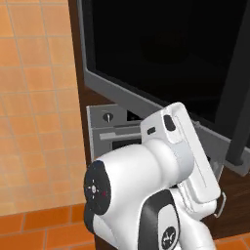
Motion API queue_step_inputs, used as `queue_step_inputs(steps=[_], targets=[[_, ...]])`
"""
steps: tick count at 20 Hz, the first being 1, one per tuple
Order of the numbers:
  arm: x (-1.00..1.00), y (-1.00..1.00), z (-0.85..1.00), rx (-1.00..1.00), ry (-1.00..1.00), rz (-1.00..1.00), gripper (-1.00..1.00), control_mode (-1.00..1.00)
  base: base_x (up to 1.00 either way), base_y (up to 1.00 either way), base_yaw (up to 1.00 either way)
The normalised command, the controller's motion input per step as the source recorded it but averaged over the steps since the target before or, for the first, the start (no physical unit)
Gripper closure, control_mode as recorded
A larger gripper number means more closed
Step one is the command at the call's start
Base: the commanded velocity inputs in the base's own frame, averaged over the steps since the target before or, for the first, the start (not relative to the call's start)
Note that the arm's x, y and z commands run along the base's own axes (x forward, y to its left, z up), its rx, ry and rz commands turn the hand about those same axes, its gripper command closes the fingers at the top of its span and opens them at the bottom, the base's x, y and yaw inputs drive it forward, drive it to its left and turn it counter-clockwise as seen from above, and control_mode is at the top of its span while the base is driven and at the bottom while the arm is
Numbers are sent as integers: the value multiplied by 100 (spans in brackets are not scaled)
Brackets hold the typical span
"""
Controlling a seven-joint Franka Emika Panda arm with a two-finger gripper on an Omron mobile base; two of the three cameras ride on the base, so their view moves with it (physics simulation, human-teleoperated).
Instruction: Open the microwave, place the bowl with waffle inside the microwave, then close the microwave door and turn it on.
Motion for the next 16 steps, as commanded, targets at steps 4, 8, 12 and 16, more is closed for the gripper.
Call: queue_step_inputs(steps=[4,8,12,16], targets=[[98,-45,14,-7,3,6,-100,-100,0,0,0],[100,-37,27,0,14,-2,-100,-100,0,0,0],[100,-41,20,0,15,-8,-100,-100,0,0,0],[100,-57,9,0,8,-8,-100,-100,0,0,0]])
